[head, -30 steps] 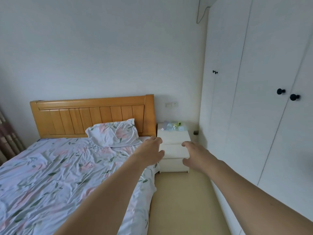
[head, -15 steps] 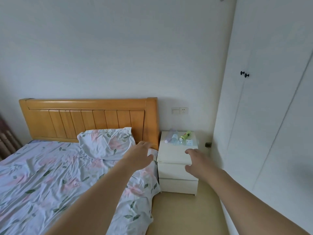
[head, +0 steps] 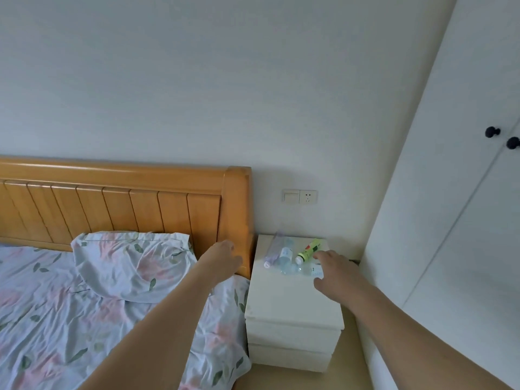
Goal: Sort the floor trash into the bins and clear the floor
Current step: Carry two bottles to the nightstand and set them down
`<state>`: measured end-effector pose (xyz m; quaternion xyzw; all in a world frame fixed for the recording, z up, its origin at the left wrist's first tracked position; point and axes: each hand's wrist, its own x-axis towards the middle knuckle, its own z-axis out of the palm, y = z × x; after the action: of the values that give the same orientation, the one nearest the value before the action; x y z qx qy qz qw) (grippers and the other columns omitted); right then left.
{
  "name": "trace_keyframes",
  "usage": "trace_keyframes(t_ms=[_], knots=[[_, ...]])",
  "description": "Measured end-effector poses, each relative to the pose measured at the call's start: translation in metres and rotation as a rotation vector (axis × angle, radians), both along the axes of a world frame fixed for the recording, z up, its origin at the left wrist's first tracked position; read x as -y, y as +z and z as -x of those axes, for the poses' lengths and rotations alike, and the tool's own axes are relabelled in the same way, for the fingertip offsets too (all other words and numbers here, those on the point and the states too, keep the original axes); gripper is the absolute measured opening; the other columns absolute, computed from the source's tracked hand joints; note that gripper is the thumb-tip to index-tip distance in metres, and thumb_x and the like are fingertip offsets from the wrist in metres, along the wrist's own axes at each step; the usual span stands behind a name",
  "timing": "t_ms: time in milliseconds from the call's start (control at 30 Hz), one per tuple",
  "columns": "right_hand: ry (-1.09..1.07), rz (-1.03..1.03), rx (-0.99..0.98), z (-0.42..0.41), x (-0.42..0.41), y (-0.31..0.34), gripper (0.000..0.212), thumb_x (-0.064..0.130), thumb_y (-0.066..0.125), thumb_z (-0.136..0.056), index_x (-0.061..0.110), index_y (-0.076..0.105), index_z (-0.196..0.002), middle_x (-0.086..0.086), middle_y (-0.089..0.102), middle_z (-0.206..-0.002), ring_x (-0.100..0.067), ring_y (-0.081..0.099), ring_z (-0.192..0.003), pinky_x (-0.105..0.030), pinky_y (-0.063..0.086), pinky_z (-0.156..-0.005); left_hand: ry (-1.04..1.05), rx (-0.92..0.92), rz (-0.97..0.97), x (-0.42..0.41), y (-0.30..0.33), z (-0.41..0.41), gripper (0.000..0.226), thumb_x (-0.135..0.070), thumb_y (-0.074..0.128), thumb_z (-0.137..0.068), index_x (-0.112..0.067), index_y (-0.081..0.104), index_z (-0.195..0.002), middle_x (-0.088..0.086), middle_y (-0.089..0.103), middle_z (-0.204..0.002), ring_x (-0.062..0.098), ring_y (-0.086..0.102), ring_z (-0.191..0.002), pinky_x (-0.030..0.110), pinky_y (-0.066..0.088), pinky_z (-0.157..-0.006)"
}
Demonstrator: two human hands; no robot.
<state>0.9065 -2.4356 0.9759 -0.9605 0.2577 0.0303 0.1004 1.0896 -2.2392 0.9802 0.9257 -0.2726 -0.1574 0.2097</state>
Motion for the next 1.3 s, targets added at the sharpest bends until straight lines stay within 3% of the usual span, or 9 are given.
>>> trace_keyframes(t_ms=[333,500,600,633,700,767,933,1133,1300], knots=[[0.044,0.004,-0.158,-0.145,0.148,-0.081,0.047,0.022,0.048,-0.088,0.020,0.041,-0.135,-0.001,0.050,-0.127,-0.022,0.051,-0.111,-0.034,0.042,-0.090,-0.022,-0.146,-0.158,0.163,-0.091,-0.124,0.038,-0.033,0.049,-0.094,-0.011,0.052,-0.125,0.004,0.059,-0.114,0.019,0.059,-0.100,0.031,0.051,-0.088],[0.069,-0.003,-0.213,-0.219,0.224,-0.160,0.040,0.020,0.048,-0.090,0.019,0.043,-0.129,-0.002,0.051,-0.122,-0.021,0.051,-0.109,-0.033,0.040,-0.090,0.072,-0.248,-0.217,0.243,-0.172,-0.180,0.038,-0.035,0.049,-0.089,-0.012,0.052,-0.120,0.001,0.059,-0.103,0.015,0.051,-0.080,0.027,0.043,-0.068],[0.093,0.010,-0.249,-0.259,0.259,-0.228,0.040,0.020,0.053,-0.088,0.016,0.047,-0.127,-0.004,0.053,-0.120,-0.023,0.050,-0.110,-0.034,0.039,-0.093,0.121,-0.316,-0.258,0.285,-0.237,-0.210,0.037,-0.037,0.048,-0.090,-0.014,0.052,-0.118,-0.002,0.058,-0.101,0.017,0.057,-0.089,0.029,0.048,-0.076],[0.094,0.022,-0.222,-0.269,0.267,-0.250,0.039,0.023,0.062,-0.083,0.015,0.054,-0.121,-0.006,0.055,-0.116,-0.025,0.050,-0.108,-0.036,0.040,-0.093,0.142,-0.343,-0.263,0.296,-0.257,-0.219,0.035,-0.036,0.048,-0.091,-0.014,0.051,-0.118,-0.002,0.059,-0.103,0.017,0.059,-0.093,0.028,0.049,-0.078],[0.104,0.022,-0.175,-0.287,0.283,-0.298,0.044,0.026,0.085,-0.048,0.012,0.069,-0.087,-0.010,0.061,-0.101,-0.030,0.048,-0.099,-0.044,0.042,-0.089,0.206,-0.402,-0.256,0.311,-0.296,-0.232,0.035,-0.034,0.050,-0.091,-0.014,0.049,-0.121,0.000,0.056,-0.105,0.018,0.059,-0.093,0.027,0.047,-0.075],[0.146,0.063,-0.150,-0.297,0.293,-0.345,0.047,0.020,0.087,-0.024,0.011,0.066,-0.065,-0.012,0.061,-0.100,-0.032,0.046,-0.099,-0.049,0.036,-0.091,0.260,-0.431,-0.266,0.320,-0.334,-0.241,0.042,-0.035,0.052,-0.090,-0.013,0.046,-0.125,0.001,0.052,-0.104,0.020,0.058,-0.091,0.029,0.048,-0.074],[0.216,0.075,-0.178,-0.307,0.294,-0.429,0.039,0.010,0.081,-0.028,0.010,0.060,-0.061,-0.011,0.057,-0.109,-0.032,0.044,-0.103,-0.051,0.029,-0.099,0.432,-0.509,-0.264,0.333,-0.418,-0.256,0.052,-0.045,0.057,-0.085,-0.014,0.043,-0.124,0.001,0.054,-0.107,0.022,0.059,-0.089,0.030,0.044,-0.064],[0.282,0.145,-0.063,-0.313,0.289,-0.453,0.029,0.003,0.074,-0.033,0.013,0.053,-0.051,-0.011,0.049,-0.096,-0.032,0.042,-0.100,-0.048,0.032,-0.096,0.472,-0.461,-0.201,0.341,-0.443,-0.260,0.023,-0.040,0.051,-0.088,-0.020,0.054,-0.099,-0.006,0.058,-0.085,0.011,0.056,-0.069,0.025,0.042,-0.053],[0.272,0.075,-0.110,-0.308,0.285,-0.406,0.033,0.019,0.084,-0.039,0.017,0.055,-0.054,-0.006,0.051,-0.088,-0.027,0.042,-0.091,-0.042,0.032,-0.089,0.534,-0.514,-0.172,0.323,-0.402,-0.240,0.018,-0.034,0.048,-0.088,-0.018,0.053,-0.087,-0.004,0.057,-0.077,0.015,0.055,-0.066,0.024,0.041,-0.054]])
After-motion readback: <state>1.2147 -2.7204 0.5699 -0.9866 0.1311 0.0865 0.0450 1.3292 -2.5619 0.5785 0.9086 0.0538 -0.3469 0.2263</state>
